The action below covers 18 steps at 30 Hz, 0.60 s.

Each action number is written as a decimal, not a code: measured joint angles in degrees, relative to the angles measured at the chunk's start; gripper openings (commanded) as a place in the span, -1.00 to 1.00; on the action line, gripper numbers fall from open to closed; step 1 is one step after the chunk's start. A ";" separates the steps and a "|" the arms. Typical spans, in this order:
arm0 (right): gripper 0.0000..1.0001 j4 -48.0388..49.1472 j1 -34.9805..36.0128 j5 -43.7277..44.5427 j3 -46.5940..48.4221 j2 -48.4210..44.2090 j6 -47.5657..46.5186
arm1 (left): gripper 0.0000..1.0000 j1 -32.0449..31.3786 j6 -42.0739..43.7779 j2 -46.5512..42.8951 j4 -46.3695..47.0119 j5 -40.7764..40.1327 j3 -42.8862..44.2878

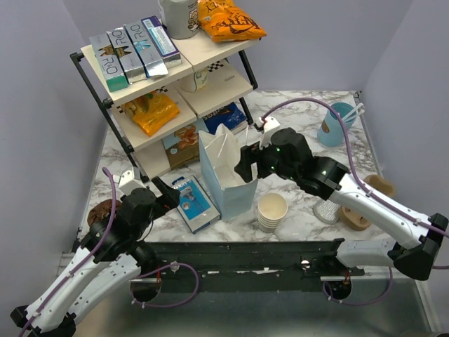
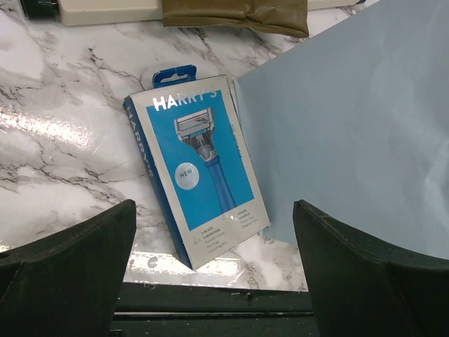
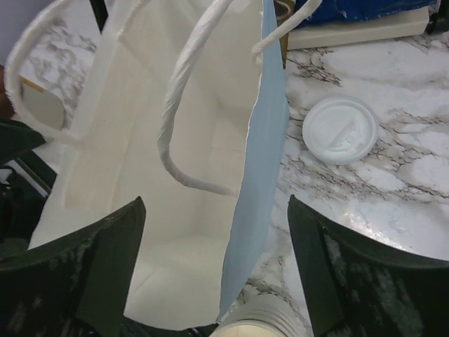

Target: Pack the takeout coffee

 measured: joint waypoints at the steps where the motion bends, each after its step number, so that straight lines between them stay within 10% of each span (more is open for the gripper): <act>1: 0.47 -0.61 0.35 0.96 0.46 1.05 -0.22 | 0.98 0.00 0.00 0.00 0.00 0.00 0.00; 5: -0.48 -2.34 1.16 3.72 1.64 3.69 -1.22 | 0.98 0.00 0.00 0.00 0.00 0.00 0.00; 18: -0.99 -3.34 1.44 6.84 4.74 1.81 0.20 | 0.98 0.00 0.07 0.07 0.24 0.00 -0.02</act>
